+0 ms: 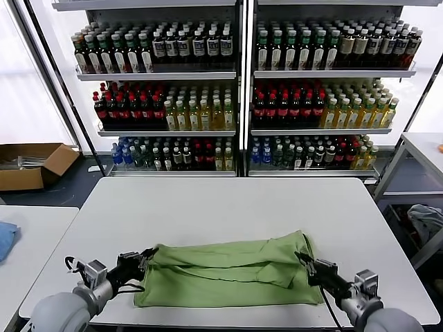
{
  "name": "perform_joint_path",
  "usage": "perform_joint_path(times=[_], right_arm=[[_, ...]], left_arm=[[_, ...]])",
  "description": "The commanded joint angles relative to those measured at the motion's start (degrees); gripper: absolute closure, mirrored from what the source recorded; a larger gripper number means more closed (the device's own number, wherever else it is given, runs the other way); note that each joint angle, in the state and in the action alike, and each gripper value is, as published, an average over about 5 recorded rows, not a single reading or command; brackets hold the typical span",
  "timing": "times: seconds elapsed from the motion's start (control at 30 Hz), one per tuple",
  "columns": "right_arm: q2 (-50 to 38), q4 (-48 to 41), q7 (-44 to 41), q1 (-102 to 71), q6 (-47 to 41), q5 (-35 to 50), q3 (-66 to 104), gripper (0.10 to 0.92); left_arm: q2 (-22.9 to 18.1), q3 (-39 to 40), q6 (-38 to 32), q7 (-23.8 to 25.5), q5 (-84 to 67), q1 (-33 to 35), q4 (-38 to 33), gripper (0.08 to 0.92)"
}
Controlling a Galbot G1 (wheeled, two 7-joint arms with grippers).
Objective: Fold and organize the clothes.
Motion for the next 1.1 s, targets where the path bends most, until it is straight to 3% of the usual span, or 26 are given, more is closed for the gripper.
perform_joint_path(times=[0.03, 0.17, 0.3, 0.47, 0.63, 0.8, 1.1], right_arm=[[-1.0, 1.5, 3.2, -3.8, 4.9, 1.4, 7.2, 0.725], [-0.9, -0.6, 1.8, -1.6, 10.0, 5.5, 13.2, 0.612], [0.7, -1.7, -0.2, -1.7, 13.8, 6.5, 17.8, 0.491], [2.5, -1.5, -0.8, -4.7, 15.6, 6.1, 19.4, 0.352], [4.1, -0.7, -0.8, -6.9, 16.1, 5.6, 19.3, 0.226], [4.8, -0.6, -1.1, -7.5, 16.4, 5.4, 18.7, 0.203], [5.0, -0.2, -1.9, -7.6, 16.6, 5.5, 18.1, 0.203]], left_arm=[[0.7, -4.2, 1.8, -0.1, 1.7, 6.5, -2.8, 0.809], [2.6, -9.0, 2.5, -1.2, -1.7, 7.3, -3.1, 0.688], [1.5, -13.7, 3.3, -6.9, -13.1, 7.8, -5.7, 0.575], [-4.3, -11.9, 2.8, -16.0, -21.1, 8.1, -10.5, 0.428], [-11.7, -2.3, 1.1, -27.2, -17.8, 8.2, -12.6, 0.289], [-17.1, 6.6, -0.9, -34.4, -11.3, 7.2, -9.3, 0.187], [-19.4, 9.7, -2.0, -37.6, -6.9, 5.7, -3.1, 0.177]])
